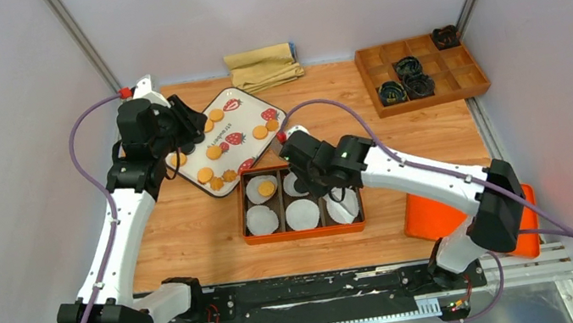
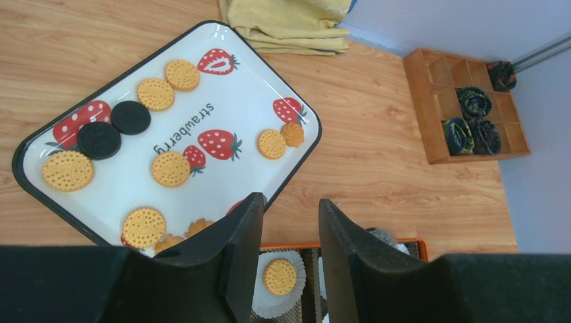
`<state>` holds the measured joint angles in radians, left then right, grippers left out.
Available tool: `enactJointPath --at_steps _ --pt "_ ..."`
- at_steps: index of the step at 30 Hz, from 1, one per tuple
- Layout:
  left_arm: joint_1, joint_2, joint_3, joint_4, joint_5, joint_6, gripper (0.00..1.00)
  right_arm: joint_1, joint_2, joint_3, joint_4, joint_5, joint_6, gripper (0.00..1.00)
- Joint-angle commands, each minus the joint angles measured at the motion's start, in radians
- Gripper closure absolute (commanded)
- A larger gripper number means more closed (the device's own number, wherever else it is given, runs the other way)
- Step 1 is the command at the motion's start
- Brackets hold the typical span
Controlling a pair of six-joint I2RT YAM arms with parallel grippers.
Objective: Pack the cookies
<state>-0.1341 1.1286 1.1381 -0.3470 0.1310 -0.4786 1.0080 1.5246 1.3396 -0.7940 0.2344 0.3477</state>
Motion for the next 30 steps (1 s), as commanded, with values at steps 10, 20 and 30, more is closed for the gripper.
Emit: enactJointPath --at_steps 10,20,30 --pt "-0.006 0.016 0.019 0.012 0.025 0.001 0.58 -0.238 0.147 0.201 -0.034 0.355 -0.084 0.64" --pt "-0.006 0.057 0.041 0.014 0.013 0.018 0.59 -0.379 0.457 0.489 -0.001 0.385 -0.222 0.61" --pt "-0.006 0.103 0.025 0.049 0.024 0.008 0.59 -0.539 0.716 0.59 0.046 0.212 -0.225 0.6"
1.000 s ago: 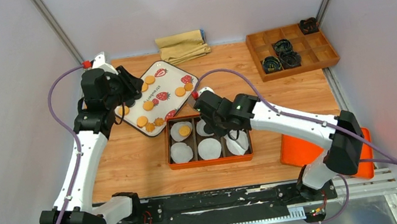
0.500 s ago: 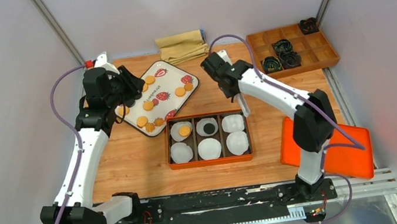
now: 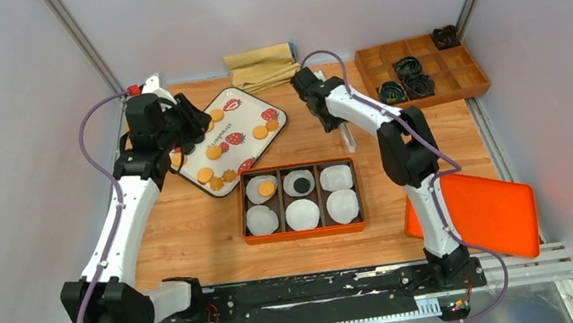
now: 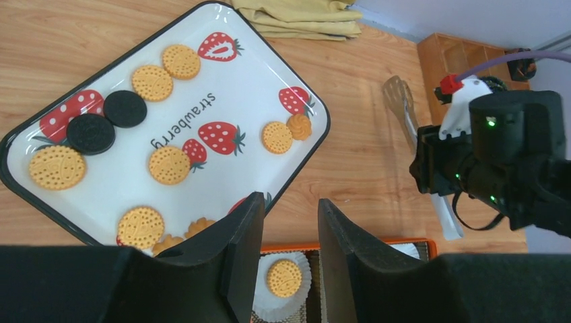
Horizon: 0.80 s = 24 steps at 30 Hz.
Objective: Pack the cookies
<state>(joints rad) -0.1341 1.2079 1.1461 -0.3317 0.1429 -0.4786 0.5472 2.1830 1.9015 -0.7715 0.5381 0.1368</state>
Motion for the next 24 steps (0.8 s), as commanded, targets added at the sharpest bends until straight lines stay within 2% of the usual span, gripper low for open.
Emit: enactJointPath --at_steps 1,6,8,10,12,13,16,24 --pt "-0.006 0.03 0.018 0.035 0.013 0.007 0.59 -0.094 0.073 0.04 0.03 -0.126 -0.008 0.6" --pt "-0.006 0.055 0.027 0.034 0.018 0.007 0.61 -0.175 0.101 0.047 0.076 -0.386 0.046 0.58" --pt "-0.006 0.057 0.028 0.034 0.016 0.009 0.6 -0.196 0.1 0.029 0.095 -0.459 0.055 0.5" --pt "-0.006 0.062 0.028 0.035 0.016 0.012 0.6 -0.215 0.101 0.01 0.108 -0.513 0.067 0.36" --pt "-0.006 0.069 0.029 0.036 0.019 0.012 0.6 -0.229 0.101 -0.01 0.126 -0.596 0.075 0.29" --pt "-0.006 0.073 0.03 0.035 0.022 0.013 0.6 -0.236 0.101 -0.019 0.132 -0.608 0.079 0.23" --pt "-0.006 0.083 0.032 0.036 0.032 0.011 0.61 -0.249 0.096 -0.062 0.165 -0.658 0.103 0.16" --pt "-0.01 0.087 0.034 0.039 0.039 0.012 0.61 -0.248 0.094 -0.114 0.212 -0.597 0.136 0.15"
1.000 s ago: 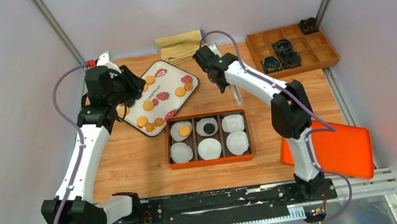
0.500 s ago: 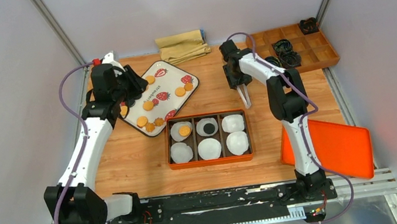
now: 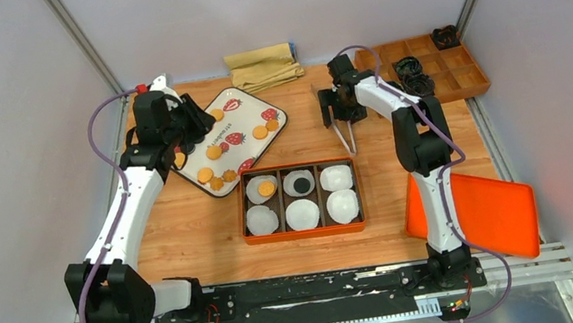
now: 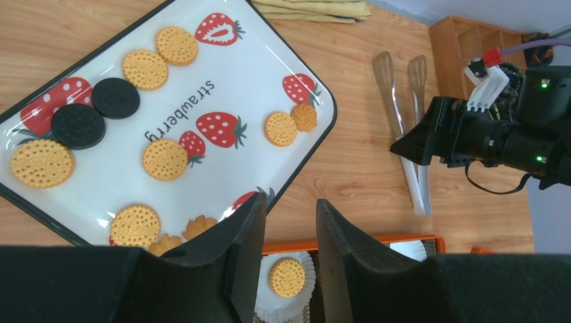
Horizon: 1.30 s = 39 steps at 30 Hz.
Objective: Pack the cookies
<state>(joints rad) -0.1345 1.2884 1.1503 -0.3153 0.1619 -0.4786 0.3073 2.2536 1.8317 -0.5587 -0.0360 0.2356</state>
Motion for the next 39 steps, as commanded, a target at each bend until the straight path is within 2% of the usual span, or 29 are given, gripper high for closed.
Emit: enactJointPath --at_steps 1,9,13,16,17,19,20,28,39 --pt "-0.01 0.007 0.028 0.024 0.023 0.01 0.61 -0.008 0.031 -0.042 -0.002 -0.017 0.037 0.15" --pt "-0.017 0.016 0.023 0.035 0.032 0.005 0.62 0.008 0.09 -0.041 -0.012 0.029 0.047 0.2" --pt "-0.019 0.019 0.023 0.04 0.037 0.003 0.62 0.027 0.087 -0.047 -0.02 0.138 0.036 0.27" --pt "-0.022 0.022 0.022 0.044 0.041 0.002 0.62 0.03 0.095 -0.027 -0.036 0.16 0.02 0.33" --pt "-0.023 0.024 0.023 0.043 0.042 0.002 0.62 0.03 0.096 -0.023 -0.042 0.162 0.016 0.36" --pt "-0.024 0.024 0.023 0.043 0.045 0.002 0.62 0.031 0.093 -0.017 -0.046 0.167 0.006 0.55" --pt "-0.025 0.023 0.022 0.043 0.045 0.003 0.62 0.031 0.088 -0.014 -0.048 0.176 0.004 0.61" --pt "-0.025 0.011 0.024 0.037 0.041 0.008 0.62 0.039 -0.043 -0.02 -0.059 0.261 -0.037 0.62" --pt "-0.025 0.0 0.032 0.041 0.051 0.006 0.62 0.047 -0.116 0.082 -0.17 0.259 -0.073 0.57"
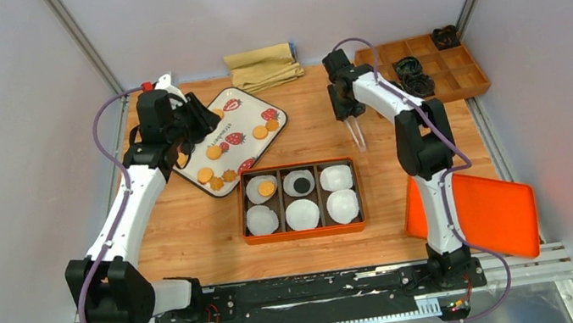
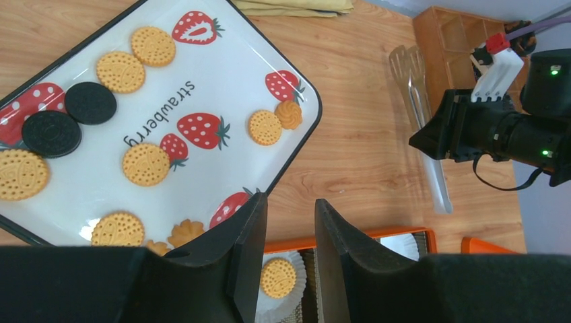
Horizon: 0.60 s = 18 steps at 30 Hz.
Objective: Pack the cookies
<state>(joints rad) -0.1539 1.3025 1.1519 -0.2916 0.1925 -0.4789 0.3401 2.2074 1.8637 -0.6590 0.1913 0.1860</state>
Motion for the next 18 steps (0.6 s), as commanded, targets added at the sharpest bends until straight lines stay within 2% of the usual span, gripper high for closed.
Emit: enactJointPath --at_steps 1,9,13,18 --pt "-0.006 -0.015 0.031 0.017 0.021 0.007 0.62 0.016 -0.077 0.051 -0.074 0.031 -0.024 0.56" --pt "-0.006 -0.016 0.035 0.024 0.047 -0.004 0.62 0.02 -0.138 0.052 -0.09 0.006 -0.014 0.51" --pt "-0.006 -0.015 0.035 0.034 0.071 -0.016 0.61 0.02 -0.11 0.126 -0.162 -0.001 -0.012 0.45" --pt "-0.006 -0.018 0.035 0.034 0.077 -0.018 0.61 0.02 -0.064 0.192 -0.228 0.015 -0.014 0.45"
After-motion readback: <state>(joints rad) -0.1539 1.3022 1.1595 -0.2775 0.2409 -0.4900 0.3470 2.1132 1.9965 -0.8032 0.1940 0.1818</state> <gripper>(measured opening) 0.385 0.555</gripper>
